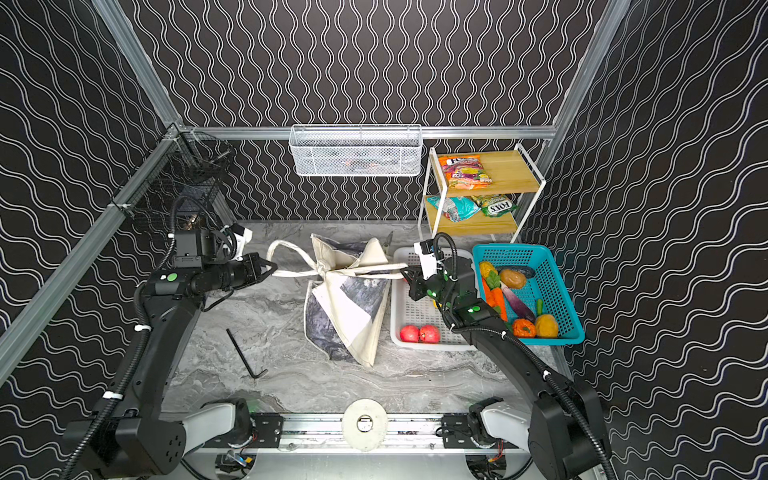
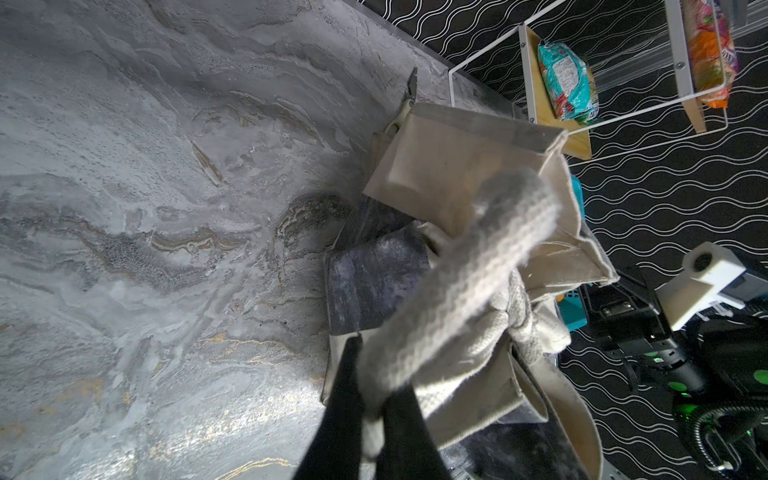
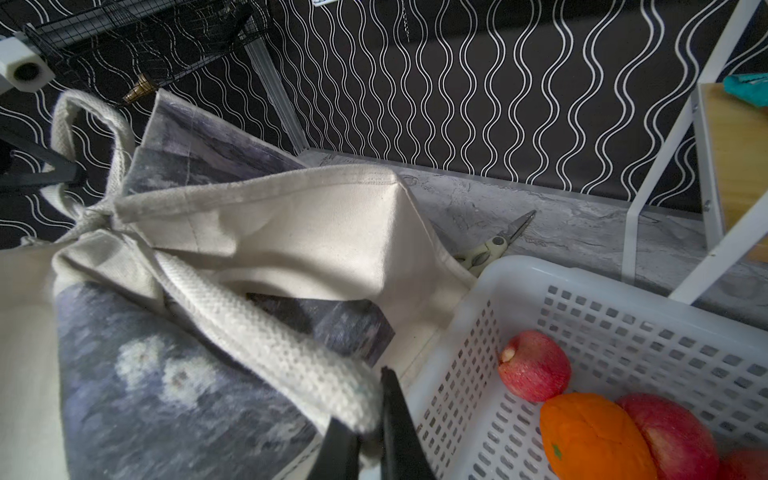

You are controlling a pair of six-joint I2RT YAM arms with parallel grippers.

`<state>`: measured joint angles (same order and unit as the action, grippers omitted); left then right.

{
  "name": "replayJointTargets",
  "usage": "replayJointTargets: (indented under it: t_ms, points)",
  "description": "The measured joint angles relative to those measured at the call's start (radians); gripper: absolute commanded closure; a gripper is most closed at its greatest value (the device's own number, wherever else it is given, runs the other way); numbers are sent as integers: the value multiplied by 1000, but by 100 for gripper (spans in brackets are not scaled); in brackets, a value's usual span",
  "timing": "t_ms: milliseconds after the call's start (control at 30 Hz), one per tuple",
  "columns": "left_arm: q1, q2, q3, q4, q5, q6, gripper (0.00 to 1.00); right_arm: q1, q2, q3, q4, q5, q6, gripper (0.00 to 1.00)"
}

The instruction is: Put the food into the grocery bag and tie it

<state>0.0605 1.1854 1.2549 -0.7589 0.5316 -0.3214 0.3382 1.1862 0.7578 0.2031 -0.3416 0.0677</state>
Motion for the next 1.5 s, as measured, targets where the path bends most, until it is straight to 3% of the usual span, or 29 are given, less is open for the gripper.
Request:
replayJointTargets:
  t_ms: [200,533,867,967,1100,1267,1400,1500]
  points:
    - [-3,3,-64,53,81,0,100,-14,-8,-45,69,-52,-26,100]
    - [-84,14,-93,159,49,-16,100,29,-25,-88,146,32,-172,100]
    - [-88,71,-88,245,57,-50,54,47,-22,-88,146,70,-219,100]
    - [-95,98,-63,266,61,-68,44,52,-19,-88,146,71,-222,100]
    - [-125,151,-17,271,58,-64,40,55,-19,-88,146,79,-223,100]
    - [-156,208,24,206,17,-22,21,56,-19,-88,146,81,-226,100]
    - [-158,197,26,132,-24,26,19,58,-19,-88,146,82,-230,100]
    - [-158,189,26,95,-39,68,28,58,-19,-88,146,82,-234,100]
